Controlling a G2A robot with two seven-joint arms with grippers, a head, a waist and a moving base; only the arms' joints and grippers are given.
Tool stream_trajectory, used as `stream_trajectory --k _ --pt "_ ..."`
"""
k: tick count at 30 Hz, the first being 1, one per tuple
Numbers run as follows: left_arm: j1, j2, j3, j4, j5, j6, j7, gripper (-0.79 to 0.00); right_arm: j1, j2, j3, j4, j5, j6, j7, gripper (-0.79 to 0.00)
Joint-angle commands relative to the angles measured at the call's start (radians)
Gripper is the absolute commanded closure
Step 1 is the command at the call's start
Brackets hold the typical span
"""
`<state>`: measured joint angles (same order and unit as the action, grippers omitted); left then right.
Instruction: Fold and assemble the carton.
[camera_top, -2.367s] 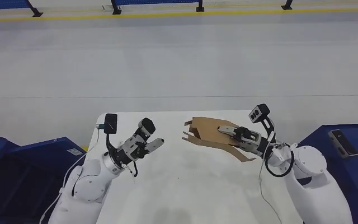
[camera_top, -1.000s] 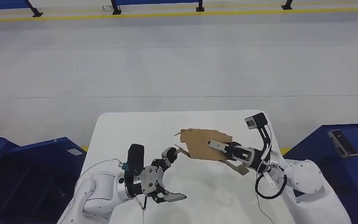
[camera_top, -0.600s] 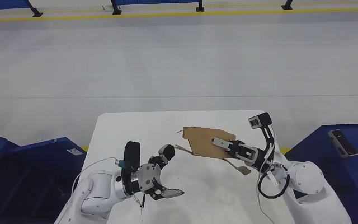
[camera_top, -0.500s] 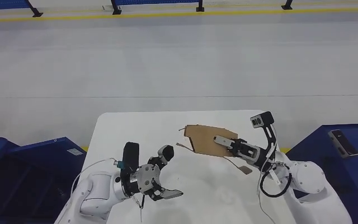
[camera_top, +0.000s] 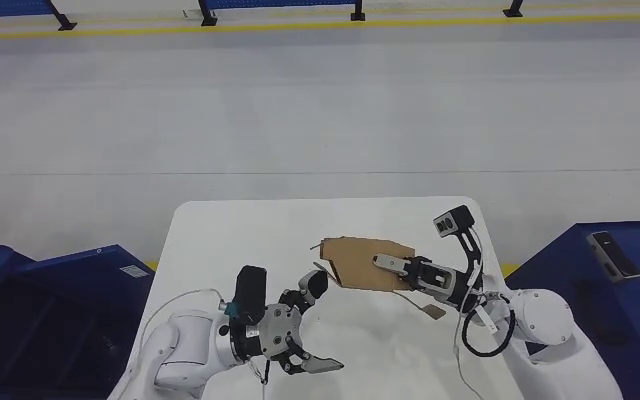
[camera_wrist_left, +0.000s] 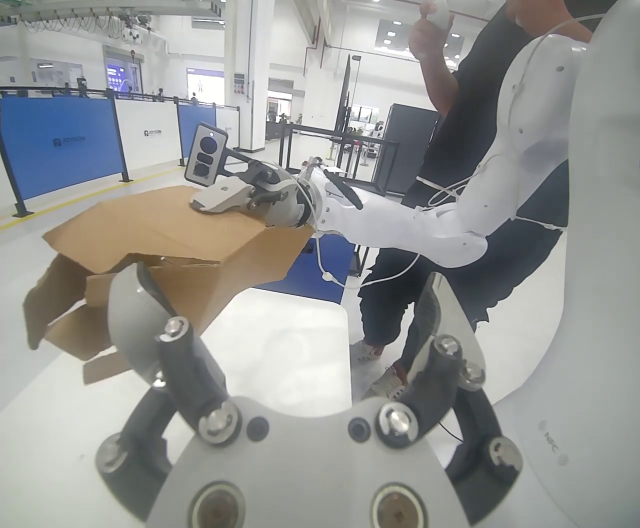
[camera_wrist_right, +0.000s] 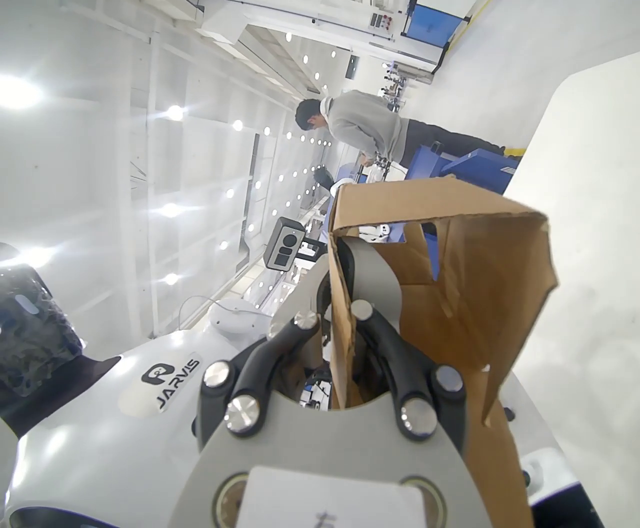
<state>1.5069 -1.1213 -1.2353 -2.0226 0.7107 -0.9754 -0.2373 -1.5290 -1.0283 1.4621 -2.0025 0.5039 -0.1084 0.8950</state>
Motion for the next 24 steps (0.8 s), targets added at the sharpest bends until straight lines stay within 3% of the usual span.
stream_trajectory --k 1,24 --pt "-0.005 0.0 0.007 0.003 0.006 0.01 0.002 -0.785 -0.003 0.001 -0.001 -0.001 0.002 0.001 0.01 0.0" --pt "-0.041 0.014 0.057 0.042 -0.048 0.056 -0.074 -0.785 0.0 -0.002 0.01 0.004 0.036 -0.085 -0.002 0.0"
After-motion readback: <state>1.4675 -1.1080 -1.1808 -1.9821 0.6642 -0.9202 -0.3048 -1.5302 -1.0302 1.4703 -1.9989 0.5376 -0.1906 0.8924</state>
